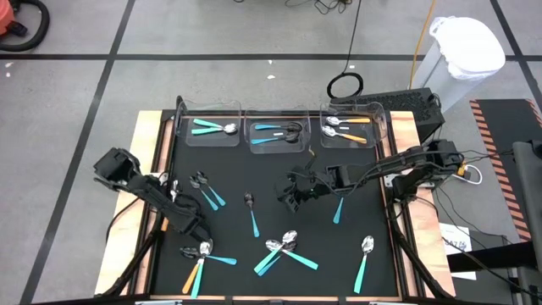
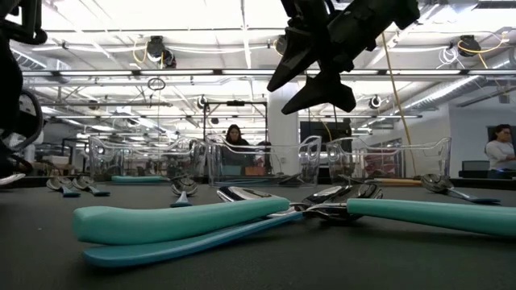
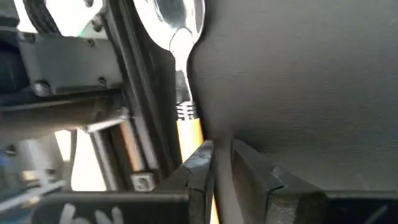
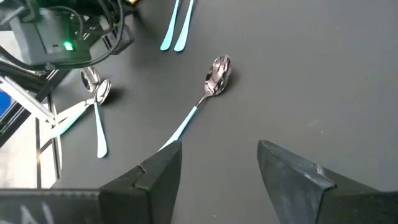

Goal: Sort silverware by color (type)
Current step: Put the orange spoon into the right transparent bin

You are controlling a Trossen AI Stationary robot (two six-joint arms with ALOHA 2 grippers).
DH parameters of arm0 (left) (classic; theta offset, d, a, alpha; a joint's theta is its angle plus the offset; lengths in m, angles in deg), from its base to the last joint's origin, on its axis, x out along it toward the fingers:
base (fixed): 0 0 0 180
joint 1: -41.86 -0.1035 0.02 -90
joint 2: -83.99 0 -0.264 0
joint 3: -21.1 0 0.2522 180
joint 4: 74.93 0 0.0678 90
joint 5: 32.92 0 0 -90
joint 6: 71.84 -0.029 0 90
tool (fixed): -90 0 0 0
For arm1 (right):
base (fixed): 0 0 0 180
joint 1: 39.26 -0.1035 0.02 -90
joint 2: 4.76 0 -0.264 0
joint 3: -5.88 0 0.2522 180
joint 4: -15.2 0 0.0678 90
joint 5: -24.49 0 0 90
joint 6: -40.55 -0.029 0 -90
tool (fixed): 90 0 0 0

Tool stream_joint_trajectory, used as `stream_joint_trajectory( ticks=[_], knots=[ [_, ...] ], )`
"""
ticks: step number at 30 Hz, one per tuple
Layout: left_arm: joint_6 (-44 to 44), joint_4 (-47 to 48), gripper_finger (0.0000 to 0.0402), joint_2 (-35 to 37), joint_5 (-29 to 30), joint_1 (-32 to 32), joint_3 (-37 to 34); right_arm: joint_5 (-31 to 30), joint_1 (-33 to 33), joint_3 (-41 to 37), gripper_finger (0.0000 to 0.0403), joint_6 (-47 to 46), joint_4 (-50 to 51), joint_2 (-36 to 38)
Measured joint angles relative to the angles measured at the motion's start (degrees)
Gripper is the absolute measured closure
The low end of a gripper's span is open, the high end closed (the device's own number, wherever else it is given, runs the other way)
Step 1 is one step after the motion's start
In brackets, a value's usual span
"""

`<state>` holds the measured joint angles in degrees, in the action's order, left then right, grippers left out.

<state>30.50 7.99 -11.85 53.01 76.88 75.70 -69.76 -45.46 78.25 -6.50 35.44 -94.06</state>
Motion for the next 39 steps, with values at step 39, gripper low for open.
stream_joint_trajectory(
  ticks=[39],
  knots=[
    [-5.85, 1.92, 0.0398, -9.3, -3.57, 2.43, 6.74, 4.59, 5.05, 0.02, 0.0198, 4.26, 1.86, 0.0]
  ],
)
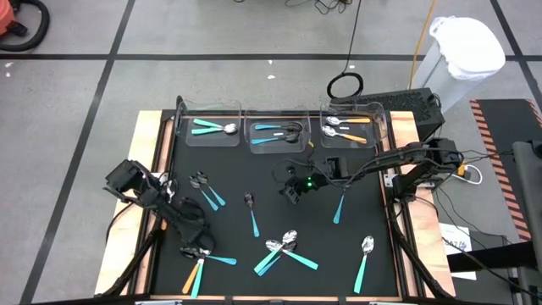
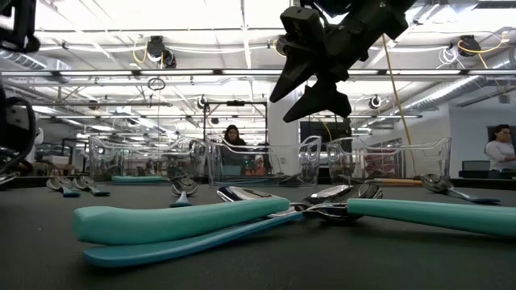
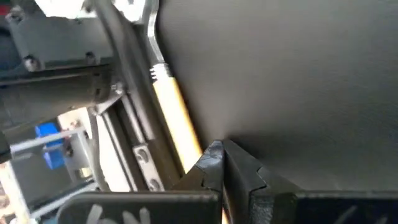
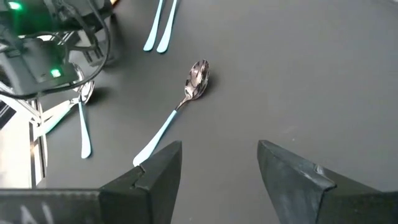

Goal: Sort silverware by color (type)
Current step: Put the orange spoon into the right transparent bin

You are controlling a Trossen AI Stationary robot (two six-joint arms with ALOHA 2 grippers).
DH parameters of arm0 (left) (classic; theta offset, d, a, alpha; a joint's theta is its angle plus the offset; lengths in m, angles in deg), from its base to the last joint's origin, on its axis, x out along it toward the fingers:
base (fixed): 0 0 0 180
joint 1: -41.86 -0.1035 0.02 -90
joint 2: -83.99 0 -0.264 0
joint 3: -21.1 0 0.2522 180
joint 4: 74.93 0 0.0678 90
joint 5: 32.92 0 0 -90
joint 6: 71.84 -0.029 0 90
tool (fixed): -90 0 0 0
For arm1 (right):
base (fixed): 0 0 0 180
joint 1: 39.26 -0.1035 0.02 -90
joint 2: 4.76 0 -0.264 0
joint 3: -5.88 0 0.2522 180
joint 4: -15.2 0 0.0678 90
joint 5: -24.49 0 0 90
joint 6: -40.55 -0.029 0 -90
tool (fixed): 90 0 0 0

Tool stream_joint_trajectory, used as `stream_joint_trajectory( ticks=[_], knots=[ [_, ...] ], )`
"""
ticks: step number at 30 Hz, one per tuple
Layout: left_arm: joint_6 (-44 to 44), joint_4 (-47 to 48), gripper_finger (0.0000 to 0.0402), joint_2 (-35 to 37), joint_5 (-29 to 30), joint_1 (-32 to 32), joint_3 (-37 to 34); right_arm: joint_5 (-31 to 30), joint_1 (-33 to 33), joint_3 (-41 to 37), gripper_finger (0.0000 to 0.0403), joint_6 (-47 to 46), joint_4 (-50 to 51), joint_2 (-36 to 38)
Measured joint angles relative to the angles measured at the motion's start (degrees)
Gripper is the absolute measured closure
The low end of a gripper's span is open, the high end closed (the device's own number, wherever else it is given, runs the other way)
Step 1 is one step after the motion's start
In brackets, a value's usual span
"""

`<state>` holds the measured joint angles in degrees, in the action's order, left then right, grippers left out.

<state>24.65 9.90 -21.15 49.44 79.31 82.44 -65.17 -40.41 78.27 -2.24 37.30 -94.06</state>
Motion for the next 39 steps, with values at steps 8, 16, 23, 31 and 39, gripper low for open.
stream_joint_trajectory(
  ticks=[8, 16, 23, 31, 39],
  knots=[
    [-1.31, 15.36, 0.0398, 0.17, 5.22, 0.46, 2.84, 0.0, 0.04, 0.0, 0.0198, -0.42, -0.15, 0.0],
    [2.44, 6.46, 0.0398, 0.15, -2.91, 3.93, -2.09, 0.0, 0.04, 0.0, 0.0198, -0.66, -0.1, 0.0],
    [6.69, 2.19, 0.0395, 0.22, -4.37, 5.84, -2.29, 0.0, 0.17, 0.0, 0.0198, -0.32, 0.02, 0.0],
    [8.09, -0.58, 0.0398, 0.31, -4.55, 5.55, -2.75, 0.0, 0.44, 0.0, 0.0198, -0.84, 0.04, 0.0],
    [3.65, 0.19, 0.0399, 2.14, 1.0, 5.29, -0.19, 0.0, 0.42, 0.0, 0.0198, -0.63, 0.09, 0.0]
  ],
)
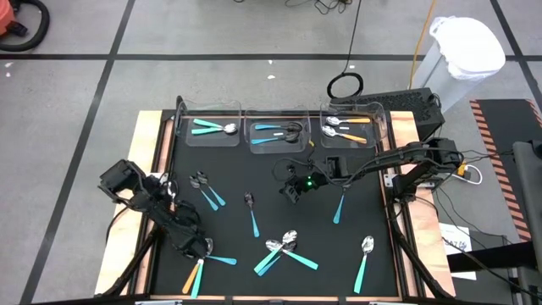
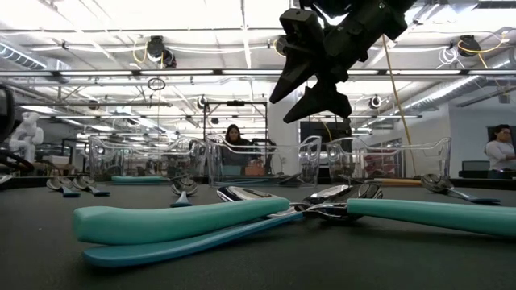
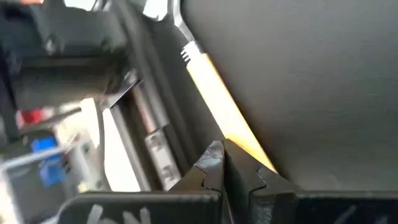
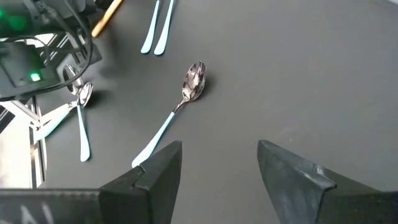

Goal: Sort silverware by color (type)
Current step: Put the orange spoon into the right transparent bin

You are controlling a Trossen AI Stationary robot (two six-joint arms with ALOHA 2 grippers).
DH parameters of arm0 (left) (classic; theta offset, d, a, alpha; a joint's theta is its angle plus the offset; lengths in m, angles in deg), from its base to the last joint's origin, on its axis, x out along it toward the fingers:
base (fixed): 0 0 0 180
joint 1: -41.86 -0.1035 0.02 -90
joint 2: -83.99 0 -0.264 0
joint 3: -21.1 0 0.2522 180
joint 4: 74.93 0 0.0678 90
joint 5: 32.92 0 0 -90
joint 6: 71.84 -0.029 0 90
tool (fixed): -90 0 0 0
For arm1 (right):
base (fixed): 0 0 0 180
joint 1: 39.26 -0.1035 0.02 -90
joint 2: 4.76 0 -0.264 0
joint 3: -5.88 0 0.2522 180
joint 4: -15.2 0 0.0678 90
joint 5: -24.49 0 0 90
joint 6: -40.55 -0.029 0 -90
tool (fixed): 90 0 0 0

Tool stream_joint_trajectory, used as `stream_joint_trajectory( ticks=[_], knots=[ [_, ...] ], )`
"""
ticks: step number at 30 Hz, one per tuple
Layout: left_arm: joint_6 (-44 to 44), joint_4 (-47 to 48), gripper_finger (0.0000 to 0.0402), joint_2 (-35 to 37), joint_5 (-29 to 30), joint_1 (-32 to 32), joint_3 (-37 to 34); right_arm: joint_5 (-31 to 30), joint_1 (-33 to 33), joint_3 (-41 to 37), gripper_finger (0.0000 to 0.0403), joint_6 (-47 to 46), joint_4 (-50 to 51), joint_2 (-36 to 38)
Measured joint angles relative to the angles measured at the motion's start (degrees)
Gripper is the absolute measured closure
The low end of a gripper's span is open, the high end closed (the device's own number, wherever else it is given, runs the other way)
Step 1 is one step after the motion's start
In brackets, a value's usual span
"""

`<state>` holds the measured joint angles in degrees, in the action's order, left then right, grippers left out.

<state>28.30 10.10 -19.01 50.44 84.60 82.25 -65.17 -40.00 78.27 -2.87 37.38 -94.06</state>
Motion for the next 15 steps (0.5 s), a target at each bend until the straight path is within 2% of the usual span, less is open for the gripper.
stream_joint_trajectory(
  ticks=[9, 15],
  knots=[
    [-0.39, 0.76, 0.0399, 4.58, 8.77, -1.13, 3.61, 0.0, 0.0, 0.0, 0.0198, 0.4, 0.0, 0.0],
    [0.62, 1.86, 0.0399, 8.76, 8.85, -1.53, 4.5, 0.0, 0.0, 0.0, 0.0198, 0.01, 0.0, 0.0]
  ],
)
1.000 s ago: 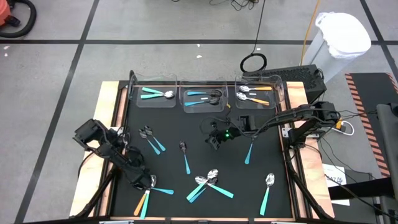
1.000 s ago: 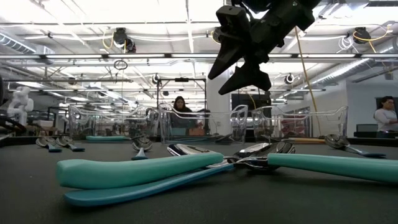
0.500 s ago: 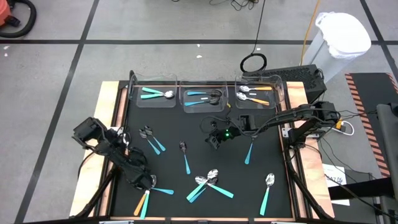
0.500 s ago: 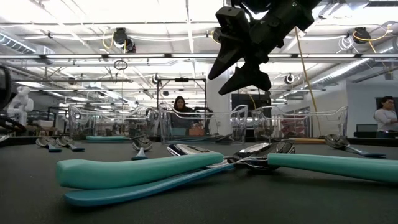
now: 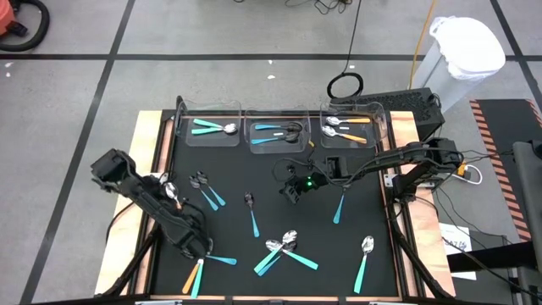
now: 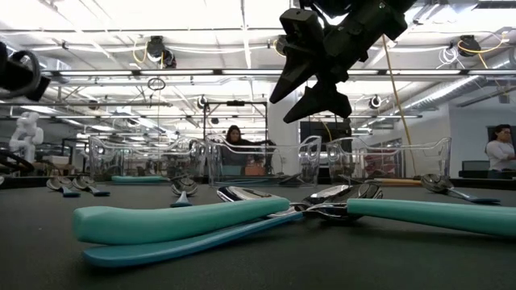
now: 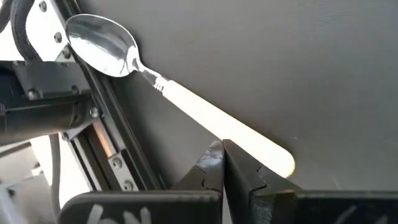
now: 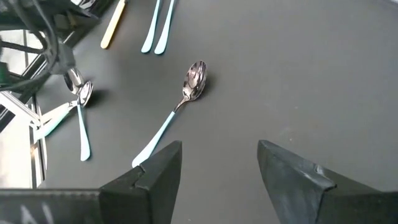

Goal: Sort silverware by color (type)
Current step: Put the orange spoon into the right transparent bin

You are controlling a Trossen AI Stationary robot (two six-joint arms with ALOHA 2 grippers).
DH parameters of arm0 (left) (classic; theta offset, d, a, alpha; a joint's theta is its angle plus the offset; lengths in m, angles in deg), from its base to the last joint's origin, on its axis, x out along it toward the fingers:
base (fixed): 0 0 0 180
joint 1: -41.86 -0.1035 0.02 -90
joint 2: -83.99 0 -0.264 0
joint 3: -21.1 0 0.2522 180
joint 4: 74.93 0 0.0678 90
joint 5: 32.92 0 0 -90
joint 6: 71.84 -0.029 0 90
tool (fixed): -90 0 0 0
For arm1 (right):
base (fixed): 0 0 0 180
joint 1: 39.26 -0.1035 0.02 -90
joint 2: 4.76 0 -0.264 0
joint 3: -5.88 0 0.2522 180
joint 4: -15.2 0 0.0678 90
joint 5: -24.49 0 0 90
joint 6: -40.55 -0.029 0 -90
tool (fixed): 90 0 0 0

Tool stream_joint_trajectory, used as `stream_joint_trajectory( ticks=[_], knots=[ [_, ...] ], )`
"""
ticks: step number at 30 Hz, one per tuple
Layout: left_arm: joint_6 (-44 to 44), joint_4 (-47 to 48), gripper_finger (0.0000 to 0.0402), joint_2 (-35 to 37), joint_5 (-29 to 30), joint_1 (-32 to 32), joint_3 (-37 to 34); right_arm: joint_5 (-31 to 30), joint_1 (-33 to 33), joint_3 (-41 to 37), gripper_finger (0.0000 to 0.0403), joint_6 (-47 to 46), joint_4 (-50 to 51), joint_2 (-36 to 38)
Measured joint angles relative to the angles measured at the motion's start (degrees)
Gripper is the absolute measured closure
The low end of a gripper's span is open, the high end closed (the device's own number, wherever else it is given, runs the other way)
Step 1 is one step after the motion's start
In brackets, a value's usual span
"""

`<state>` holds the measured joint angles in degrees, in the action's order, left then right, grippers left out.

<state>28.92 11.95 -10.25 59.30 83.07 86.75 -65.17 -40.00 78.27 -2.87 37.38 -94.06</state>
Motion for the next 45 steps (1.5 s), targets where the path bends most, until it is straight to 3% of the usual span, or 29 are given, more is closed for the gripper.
stream_joint_trajectory(
  ticks=[5, 13, 17, 22, 25, 32, 40, 45],
  knots=[
    [-0.03, 4.39, 0.0371, 3.98, 4.64, 0.0, 0.03, 0.02, 0.0, 0.0, 0.0198, -0.75, 0.0, 0.0],
    [-27.27, -1.26, 0.03, 8.5, 14.44, -0.04, 0.03, 0.0, 0.0, 0.0, 0.0198, -0.86, -0.01, 0.0],
    [-42.08, -2.23, 0.0285, 8.56, 14.01, -0.2, 0.03, 0.0, -0.03, 0.0, 0.0198, -1.2, -0.02, 0.0],
    [-53.21, -2.17, 0.0283, 8.57, 4.06, -3.15, -2.48, 0.0, -0.48, 0.0, 0.0198, -2.33, -0.02, 0.0],
    [-48.29, -2.15, 0.0283, 8.55, 1.6, -6.14, -4.42, 0.0, -1.01, 0.0, 0.0198, -2.4, -0.02, 0.0],
    [-32.1, -6.5, 0.0283, 8.57, 2.34, -10.73, -4.86, -0.09, -2.99, 0.0, 0.0198, -4.09, -0.02, 0.0],
    [-1.26, -15.65, 0.0283, 8.57, 7.54, -8.55, -6.88, -0.21, -4.01, 0.0, 0.0198, -5.58, 0.0, 0.0],
    [11.38, -15.23, 0.0261, 8.55, 9.03, -5.96, -7.11, -0.2, -4.0, -0.02, 0.0198, -5.82, 0.01, 0.0]
  ],
)
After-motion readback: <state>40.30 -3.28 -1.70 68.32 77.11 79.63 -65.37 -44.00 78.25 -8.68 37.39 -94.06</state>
